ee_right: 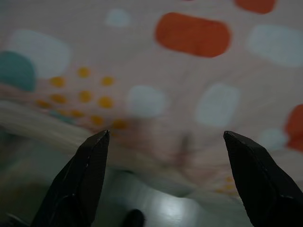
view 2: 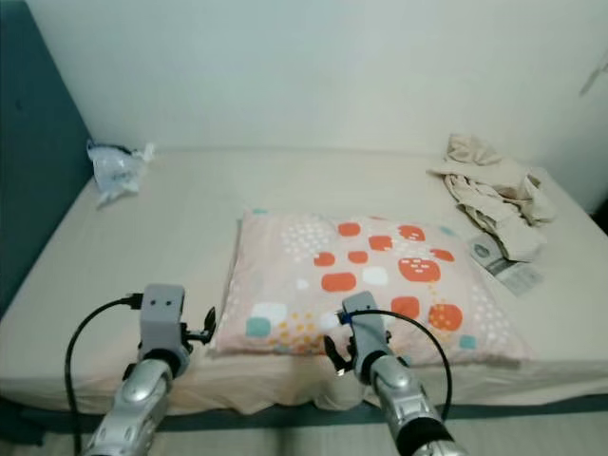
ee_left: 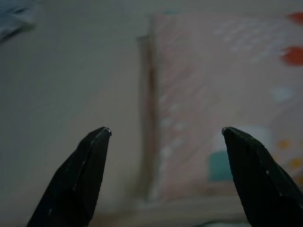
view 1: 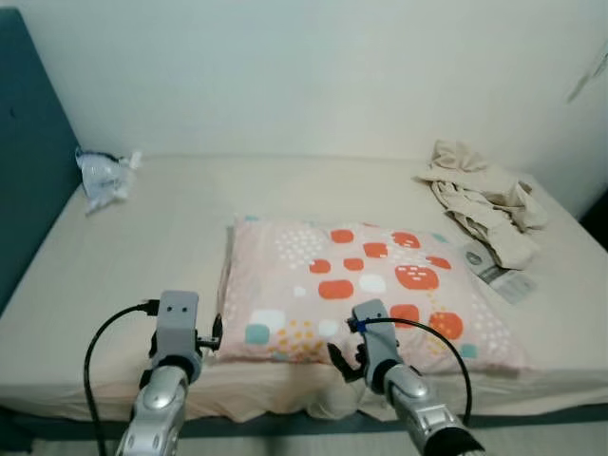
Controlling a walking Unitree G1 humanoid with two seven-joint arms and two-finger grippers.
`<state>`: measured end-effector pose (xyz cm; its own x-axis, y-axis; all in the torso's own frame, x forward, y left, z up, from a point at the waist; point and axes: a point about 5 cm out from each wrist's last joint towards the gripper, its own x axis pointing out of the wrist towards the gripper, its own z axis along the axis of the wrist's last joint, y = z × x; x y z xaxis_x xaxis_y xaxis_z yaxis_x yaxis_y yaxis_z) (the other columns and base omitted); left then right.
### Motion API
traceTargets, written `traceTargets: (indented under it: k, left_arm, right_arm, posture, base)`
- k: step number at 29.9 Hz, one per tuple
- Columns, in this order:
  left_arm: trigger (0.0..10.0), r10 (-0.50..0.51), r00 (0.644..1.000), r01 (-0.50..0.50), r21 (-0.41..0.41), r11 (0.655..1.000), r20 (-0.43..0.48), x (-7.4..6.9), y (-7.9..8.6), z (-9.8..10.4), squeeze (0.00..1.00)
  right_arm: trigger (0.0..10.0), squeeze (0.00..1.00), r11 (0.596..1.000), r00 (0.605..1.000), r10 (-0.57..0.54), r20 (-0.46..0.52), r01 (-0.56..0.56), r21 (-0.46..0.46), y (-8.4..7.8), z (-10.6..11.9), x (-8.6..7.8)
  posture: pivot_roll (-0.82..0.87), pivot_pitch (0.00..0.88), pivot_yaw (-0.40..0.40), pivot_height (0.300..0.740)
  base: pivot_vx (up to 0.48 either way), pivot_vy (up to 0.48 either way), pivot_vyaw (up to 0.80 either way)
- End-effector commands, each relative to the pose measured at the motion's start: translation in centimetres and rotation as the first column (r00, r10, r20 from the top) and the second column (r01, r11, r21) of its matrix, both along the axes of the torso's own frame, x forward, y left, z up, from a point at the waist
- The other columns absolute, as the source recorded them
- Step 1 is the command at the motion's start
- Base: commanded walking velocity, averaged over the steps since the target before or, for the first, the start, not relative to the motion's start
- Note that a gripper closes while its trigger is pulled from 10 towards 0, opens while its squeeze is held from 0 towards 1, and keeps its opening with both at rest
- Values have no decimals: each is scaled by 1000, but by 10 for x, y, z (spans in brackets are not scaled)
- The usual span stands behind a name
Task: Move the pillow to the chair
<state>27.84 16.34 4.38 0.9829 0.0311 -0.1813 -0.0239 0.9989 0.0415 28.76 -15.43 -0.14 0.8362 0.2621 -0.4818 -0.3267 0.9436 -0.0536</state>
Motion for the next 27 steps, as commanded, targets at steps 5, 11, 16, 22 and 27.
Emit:
traceTargets:
  k: [5,11,16,22,27]
  left_arm:
    - [10000,9,1000,-8,8,1000,-30,-5,3,-6,0]
    - [10000,10,999,-10,5,1000,-30,-4,3,-6,0]
    - [10000,12,1000,-12,-6,1000,-28,-3,2,-6,0]
    - [10000,19,999,-20,-3,1000,-30,-3,3,-6,0]
    - [10000,13,1000,-12,16,1000,-25,-3,4,-5,0]
  right_arm:
    - [10000,0,1000,1000,-10,-20,11,13,1,-4,-3]
    - [10000,0,1000,1000,-13,-18,13,14,1,-3,-3]
    - [10000,0,1000,1000,-12,-21,12,14,0,-3,-3]
    - [10000,0,1000,1000,-10,-21,10,15,1,-3,-3]
    - [10000,0,1000,1000,-10,-22,11,16,1,-3,-3]
  posture:
    - [40,95,-58,740]
    - [36,99,-59,740]
    - [37,100,-60,740]
    - [37,102,-59,740]
    - [38,103,-59,740]
  base:
    - [273,0,0]
    - [263,0,0]
    - [49,0,0]
    - [0,0,0]
    - [0,0,0]
